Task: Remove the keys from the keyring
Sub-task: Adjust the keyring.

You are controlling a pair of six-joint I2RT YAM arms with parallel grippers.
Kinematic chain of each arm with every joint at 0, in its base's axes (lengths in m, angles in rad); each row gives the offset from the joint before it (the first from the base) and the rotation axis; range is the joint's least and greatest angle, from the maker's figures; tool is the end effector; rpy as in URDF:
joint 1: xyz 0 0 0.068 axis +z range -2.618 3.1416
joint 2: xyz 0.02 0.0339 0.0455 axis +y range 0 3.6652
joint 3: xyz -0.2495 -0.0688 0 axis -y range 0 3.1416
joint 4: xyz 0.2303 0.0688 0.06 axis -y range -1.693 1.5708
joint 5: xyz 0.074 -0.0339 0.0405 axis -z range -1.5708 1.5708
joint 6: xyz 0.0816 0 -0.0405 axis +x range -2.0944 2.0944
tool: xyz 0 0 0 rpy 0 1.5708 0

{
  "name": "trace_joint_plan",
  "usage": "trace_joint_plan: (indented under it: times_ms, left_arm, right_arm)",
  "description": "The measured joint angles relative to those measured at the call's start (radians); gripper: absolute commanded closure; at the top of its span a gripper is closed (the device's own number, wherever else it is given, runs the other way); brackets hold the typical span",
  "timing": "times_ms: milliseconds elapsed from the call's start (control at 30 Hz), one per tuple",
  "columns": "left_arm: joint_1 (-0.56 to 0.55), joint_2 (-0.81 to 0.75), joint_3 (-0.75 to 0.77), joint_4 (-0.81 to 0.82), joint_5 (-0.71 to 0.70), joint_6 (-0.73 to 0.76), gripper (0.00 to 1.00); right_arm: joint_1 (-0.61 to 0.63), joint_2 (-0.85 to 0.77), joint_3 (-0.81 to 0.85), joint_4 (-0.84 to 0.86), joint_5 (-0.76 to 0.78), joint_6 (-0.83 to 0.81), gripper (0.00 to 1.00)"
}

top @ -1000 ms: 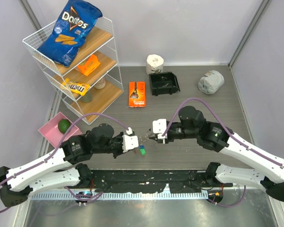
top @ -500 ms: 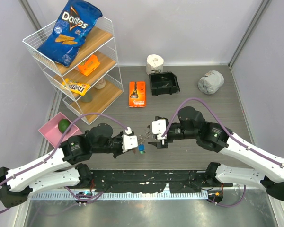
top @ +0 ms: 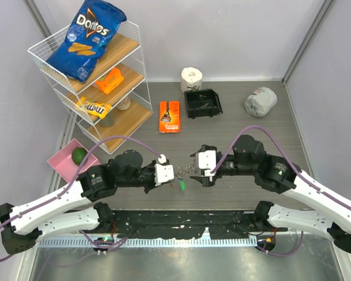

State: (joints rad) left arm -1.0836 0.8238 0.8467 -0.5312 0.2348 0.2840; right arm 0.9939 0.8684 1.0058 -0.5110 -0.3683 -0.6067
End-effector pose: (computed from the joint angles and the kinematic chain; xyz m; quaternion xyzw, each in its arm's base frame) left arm 0.0831 -0.1974 0.2872 0.5869 0.6263 -0.2889 0.4241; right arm 0.0945 0.1992 0.3401 -0.6546 0.4916 0.2550 0.5145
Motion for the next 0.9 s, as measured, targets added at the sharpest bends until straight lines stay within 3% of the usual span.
trace_joint_plan:
  times_ms: [167, 233, 267, 333, 367, 533, 600, 700, 900]
  left_arm:
    - [0.0, -0.007, 0.0, 0.003, 0.003, 0.001, 1.0]
    - [0.0, -0.018, 0.0, 0.004, 0.006, 0.003, 1.0]
    - [0.0, -0.023, 0.0, 0.003, 0.01, 0.003, 1.0]
    - [-0.001, -0.03, 0.0, 0.002, 0.012, 0.004, 1.0]
    - [-0.001, -0.032, 0.0, -0.005, 0.009, 0.003, 0.99]
    - [0.003, -0.036, -0.004, -0.003, -0.046, -0.03, 0.54]
    - [0.003, -0.043, -0.011, 0.04, -0.086, -0.049, 0.45]
    - [0.003, -0.078, -0.035, 0.122, -0.129, -0.086, 0.4]
    - [0.003, -0.126, -0.077, 0.215, -0.148, -0.147, 0.39]
  right_arm:
    - [0.0, 0.023, 0.002, 0.0, -0.031, 0.0, 0.39]
    - [0.0, 0.063, 0.008, -0.001, -0.045, 0.001, 0.53]
    - [0.0, 0.084, 0.012, -0.001, -0.05, 0.0, 0.7]
    - [0.0, 0.12, 0.021, 0.0, -0.06, 0.0, 0.91]
    - [0.0, 0.127, 0.025, -0.017, -0.076, -0.008, 0.94]
    - [0.018, 0.124, 0.026, -0.064, -0.092, -0.021, 0.95]
    - [0.018, 0.121, 0.024, -0.049, -0.052, 0.007, 0.95]
    - [0.013, 0.109, 0.002, -0.005, 0.043, 0.045, 0.95]
    - [0.012, 0.102, -0.029, 0.06, 0.196, 0.108, 0.95]
